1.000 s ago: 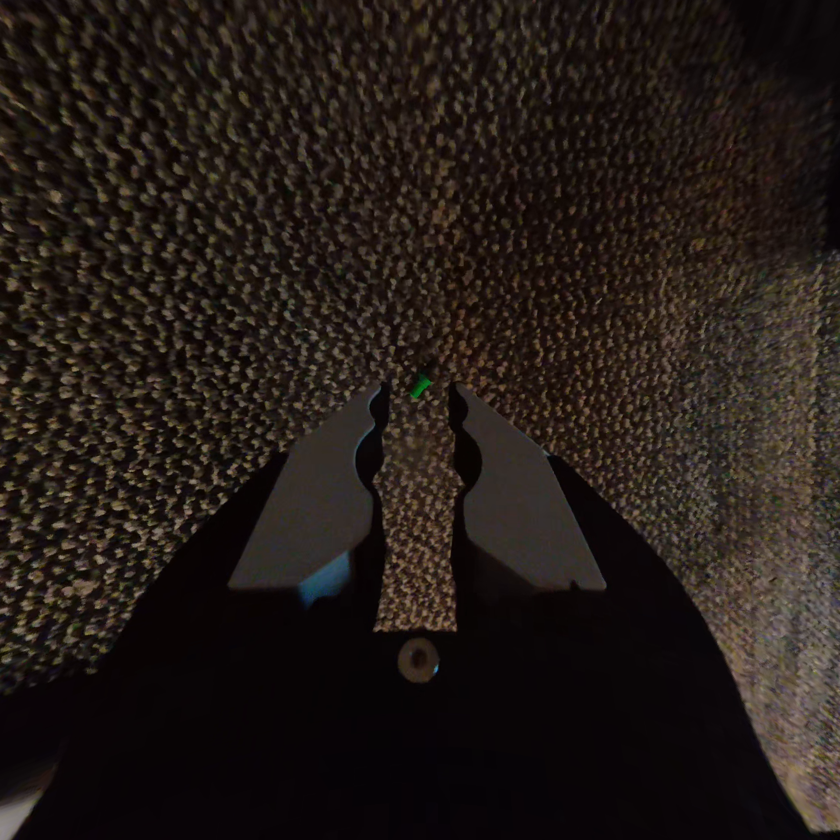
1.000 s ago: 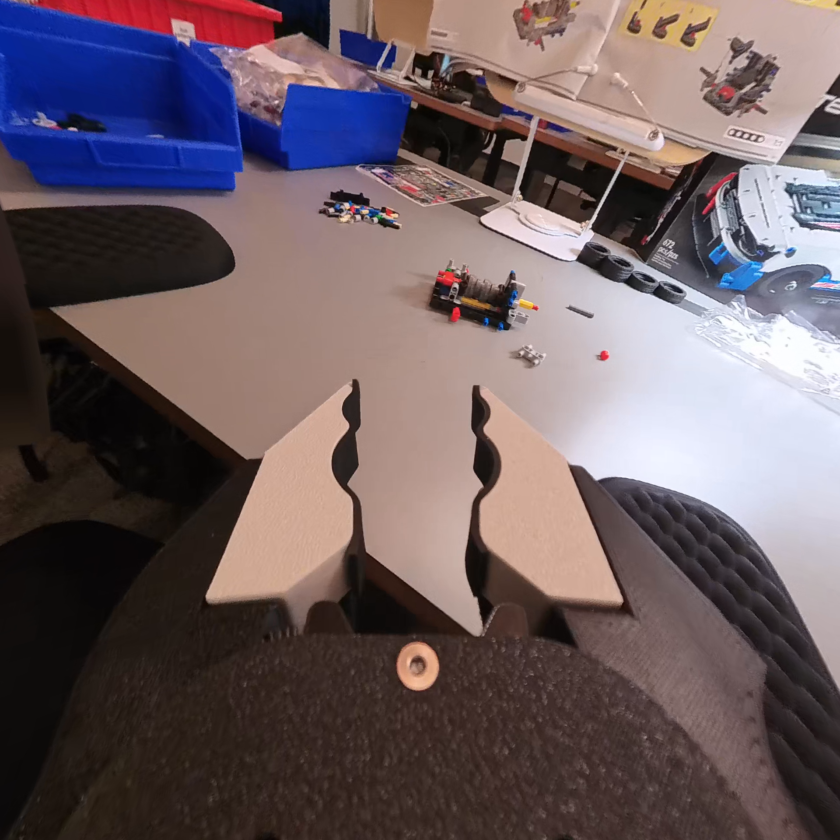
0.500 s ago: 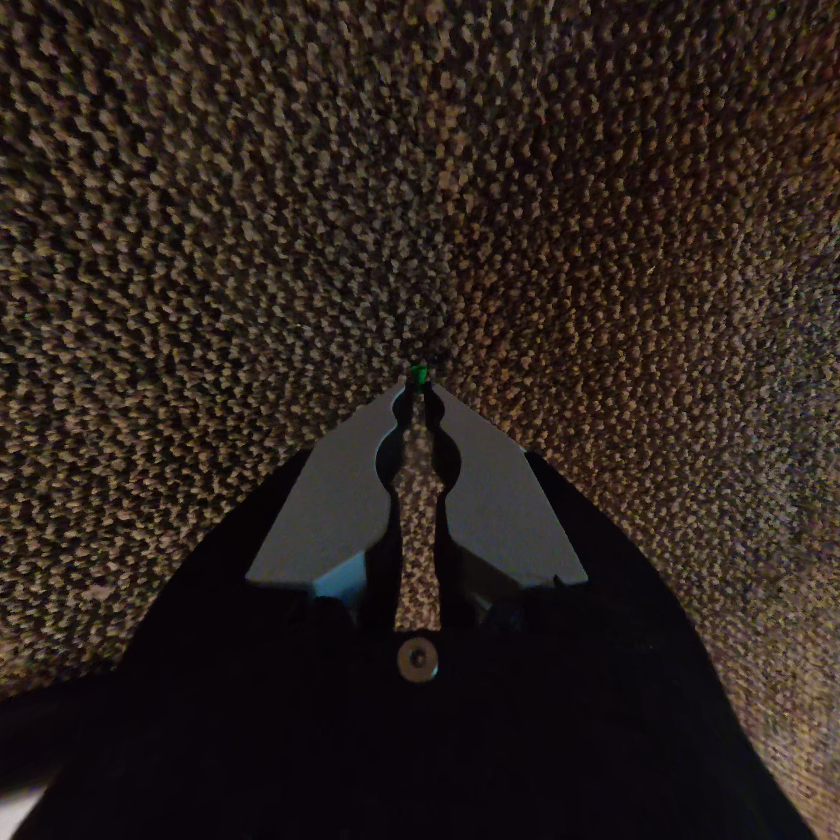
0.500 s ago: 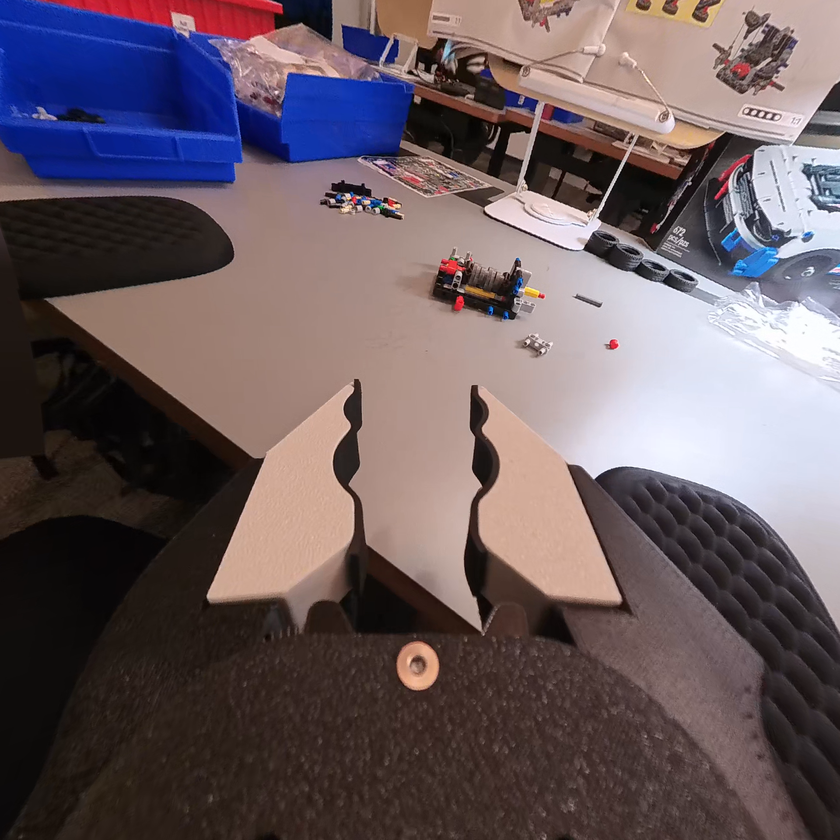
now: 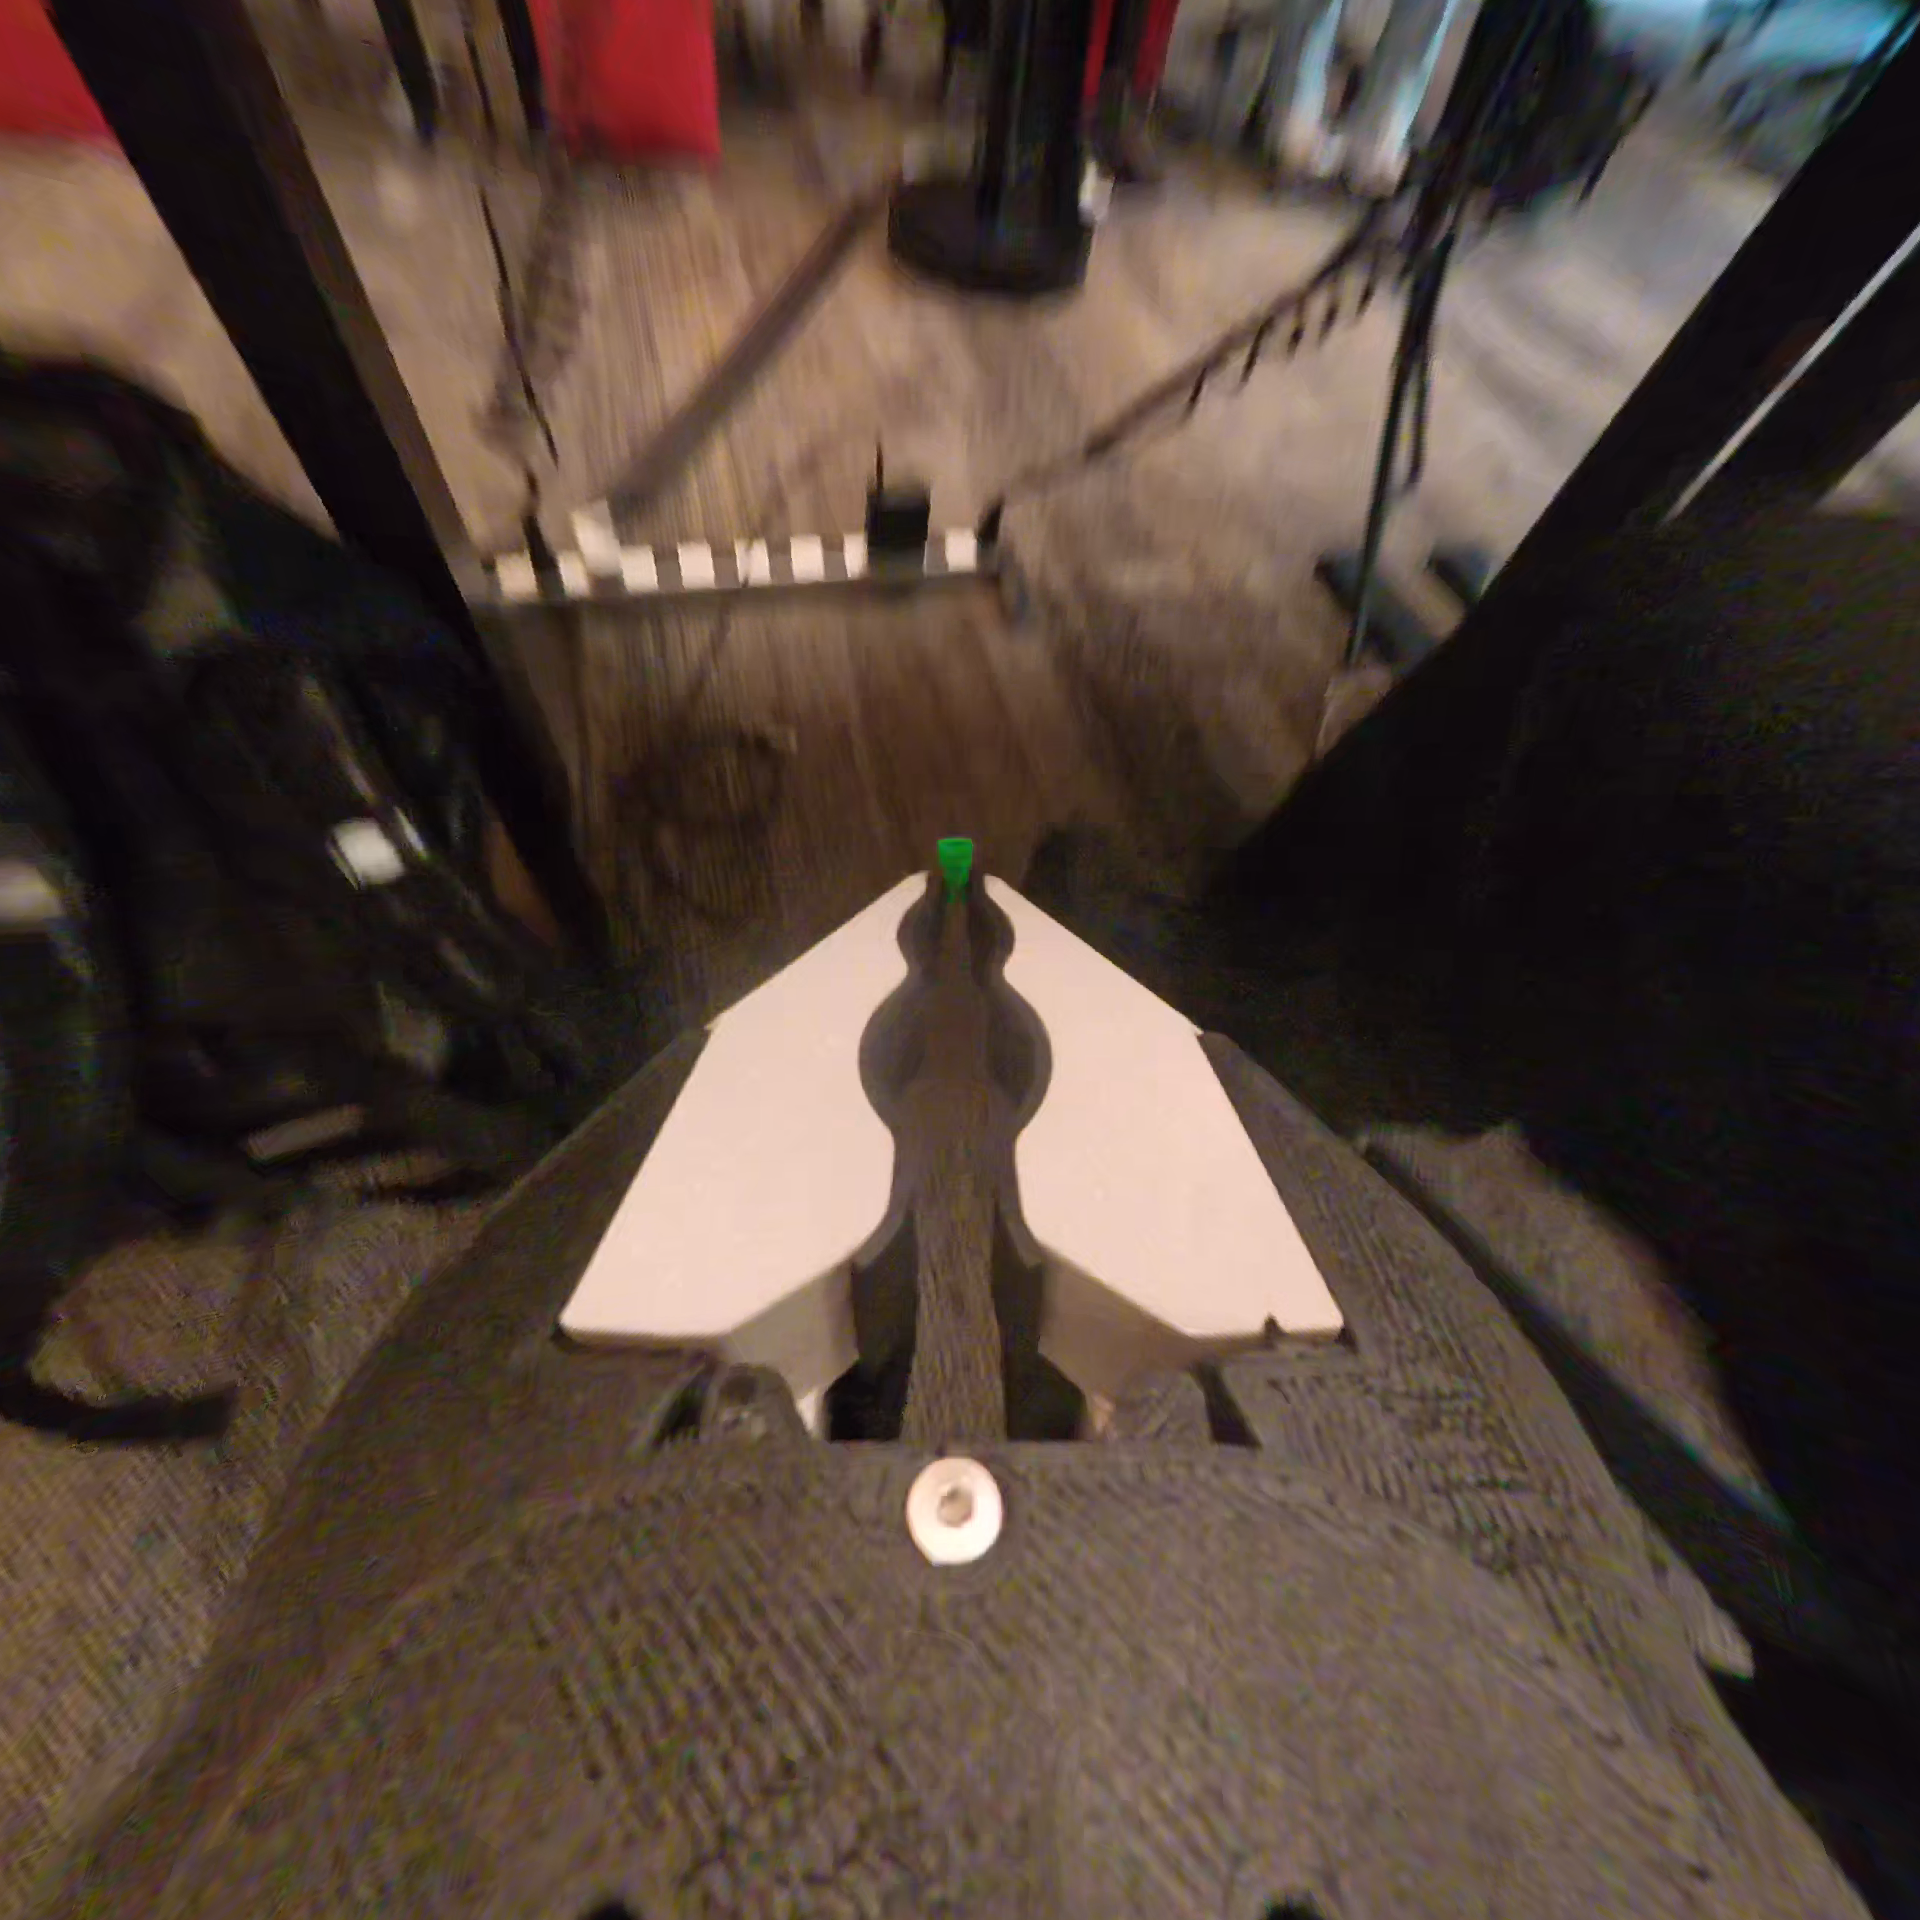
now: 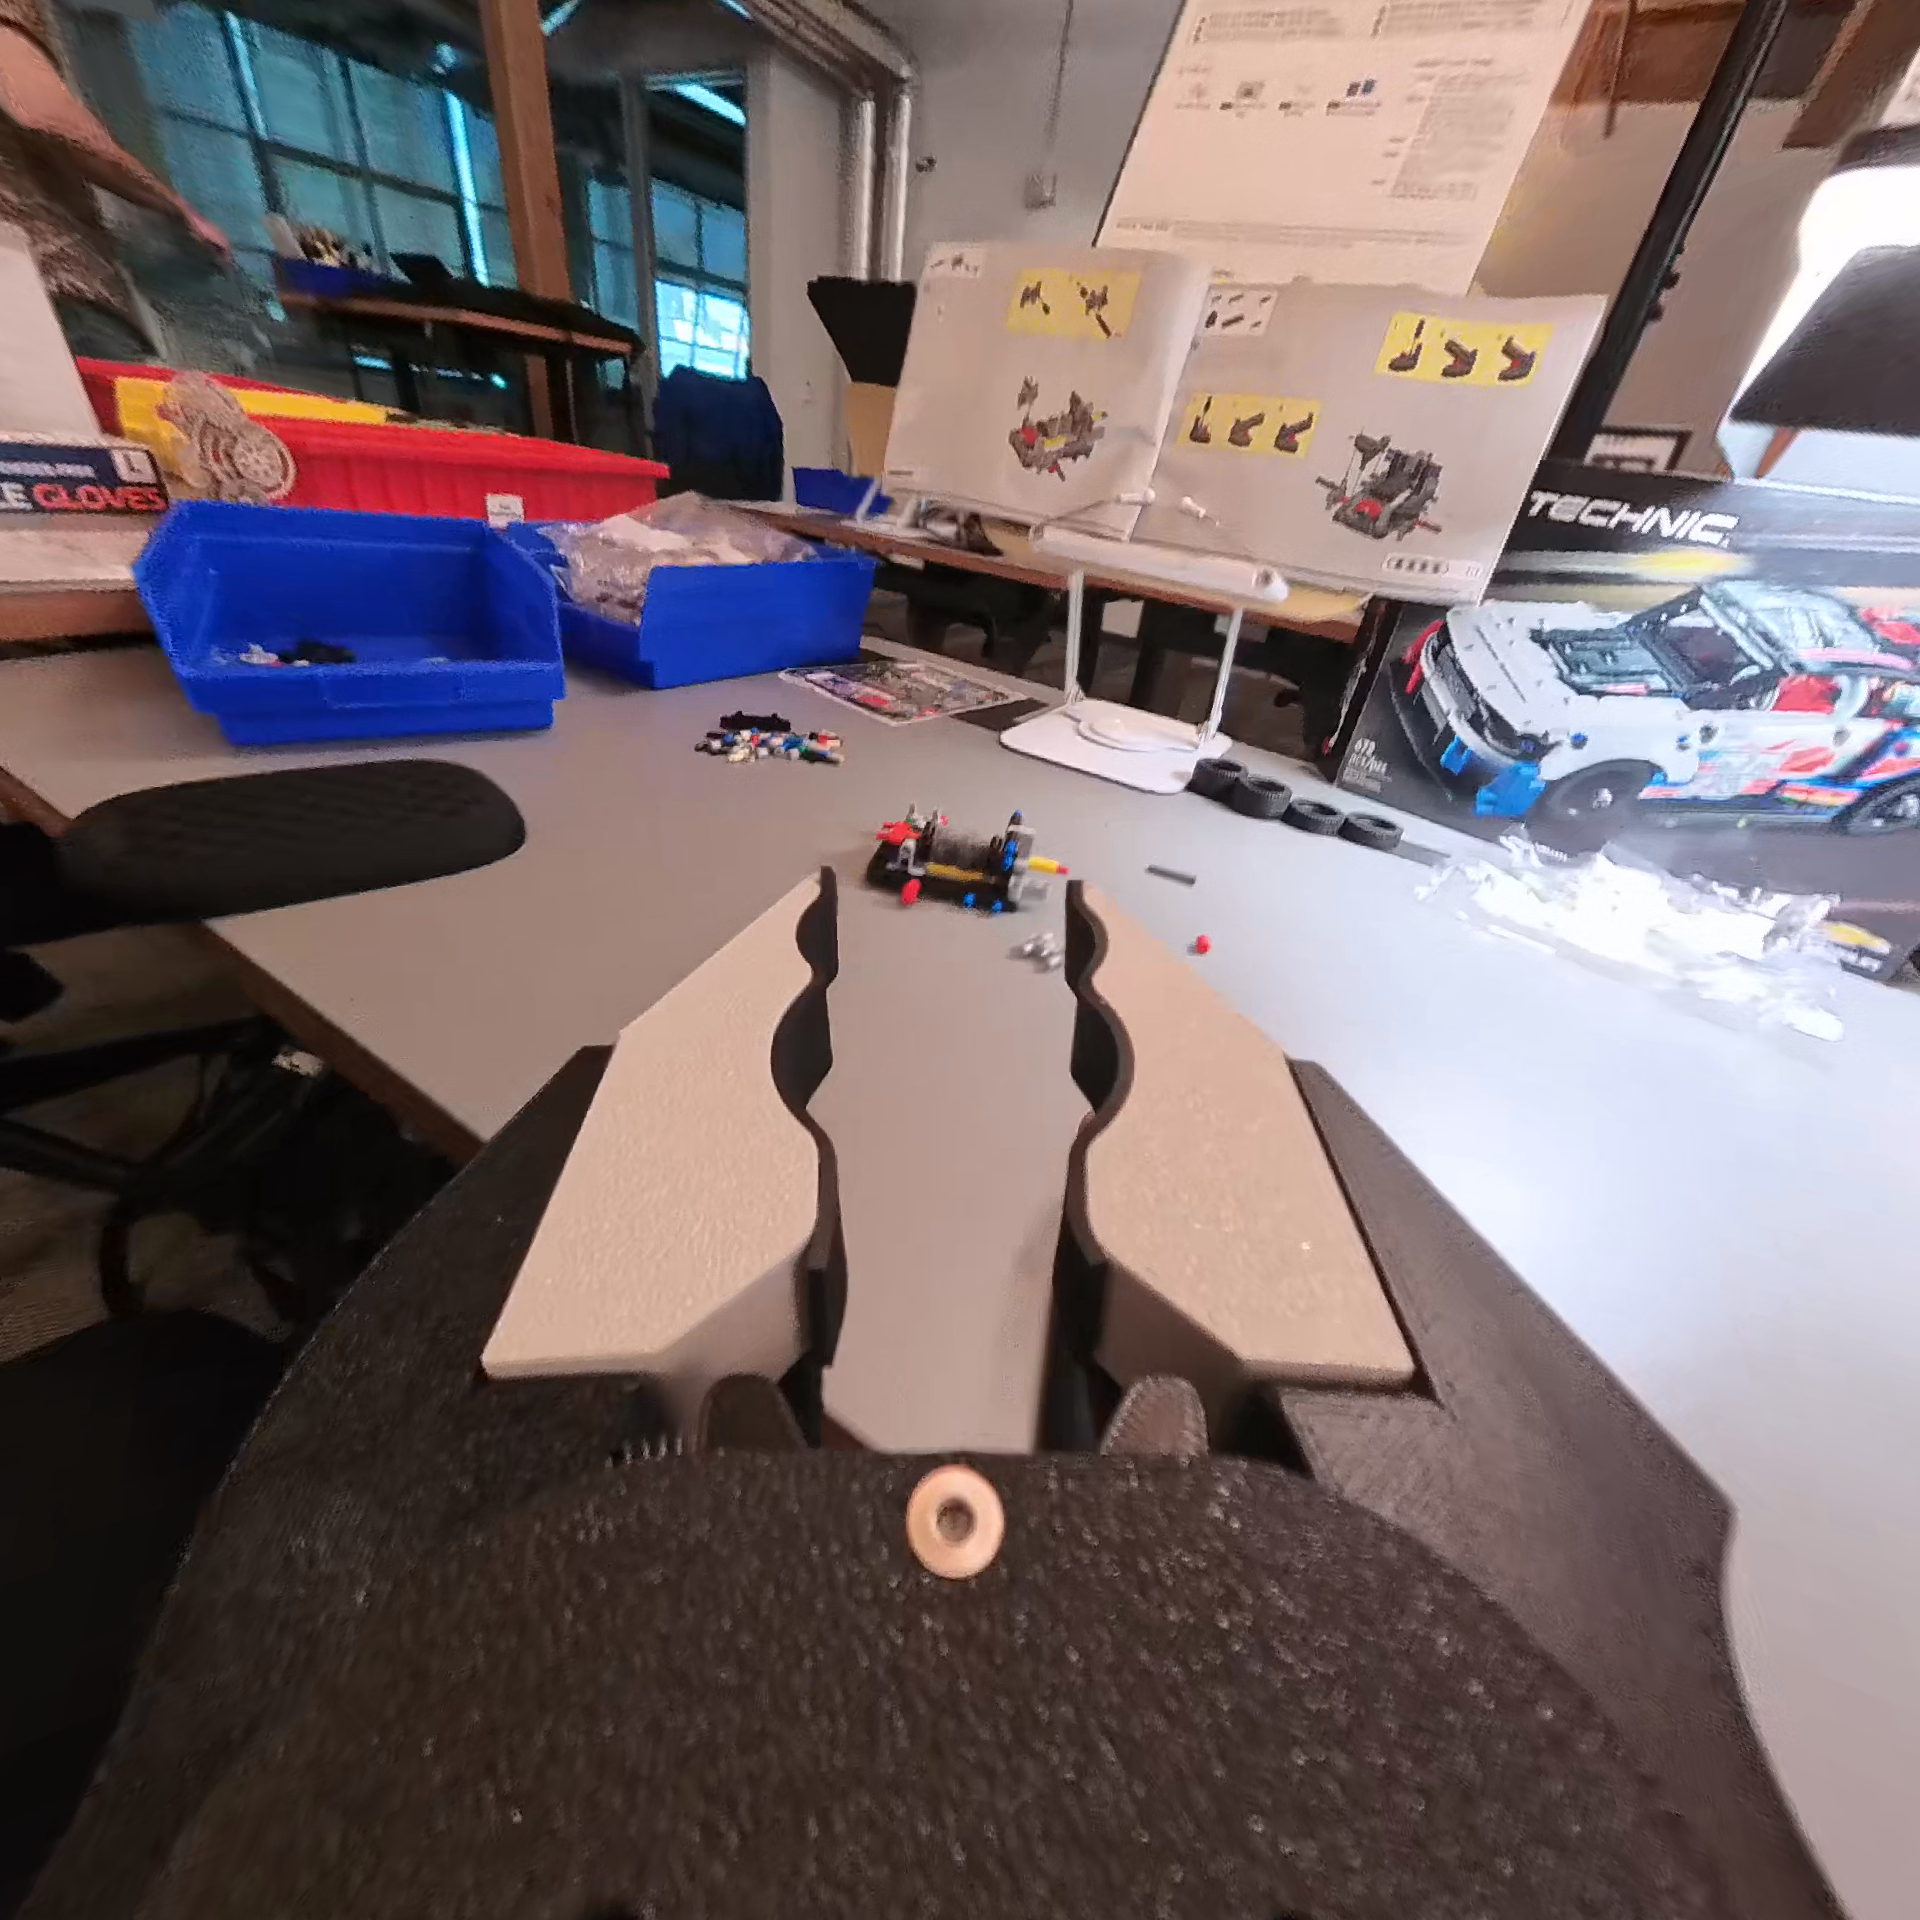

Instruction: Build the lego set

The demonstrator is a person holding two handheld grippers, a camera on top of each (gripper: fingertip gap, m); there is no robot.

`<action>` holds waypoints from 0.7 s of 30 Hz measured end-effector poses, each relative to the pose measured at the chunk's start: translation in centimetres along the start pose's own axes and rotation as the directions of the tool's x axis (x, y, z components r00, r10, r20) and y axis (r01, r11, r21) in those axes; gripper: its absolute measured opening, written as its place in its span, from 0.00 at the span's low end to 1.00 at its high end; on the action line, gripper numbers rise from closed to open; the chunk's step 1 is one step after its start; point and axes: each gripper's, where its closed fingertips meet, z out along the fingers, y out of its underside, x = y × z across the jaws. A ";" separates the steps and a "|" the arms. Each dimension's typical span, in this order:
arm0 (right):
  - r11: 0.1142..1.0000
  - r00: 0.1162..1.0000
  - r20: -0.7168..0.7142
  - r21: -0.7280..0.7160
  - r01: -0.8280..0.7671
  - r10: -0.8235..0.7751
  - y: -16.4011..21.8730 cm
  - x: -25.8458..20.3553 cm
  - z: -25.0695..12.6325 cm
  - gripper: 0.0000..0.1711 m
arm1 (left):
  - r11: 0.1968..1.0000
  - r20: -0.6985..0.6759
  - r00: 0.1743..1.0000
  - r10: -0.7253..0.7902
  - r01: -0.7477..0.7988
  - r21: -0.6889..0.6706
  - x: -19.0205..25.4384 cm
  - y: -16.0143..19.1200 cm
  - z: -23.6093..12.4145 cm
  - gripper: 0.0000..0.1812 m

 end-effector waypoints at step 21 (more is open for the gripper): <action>0.994 0.987 0.130 0.071 0.087 -0.095 -4.8 12.0 6.5 0.24 | 0.936 -0.570 0.768 0.292 -0.352 0.006 23.5 -41.4 15.1 0.01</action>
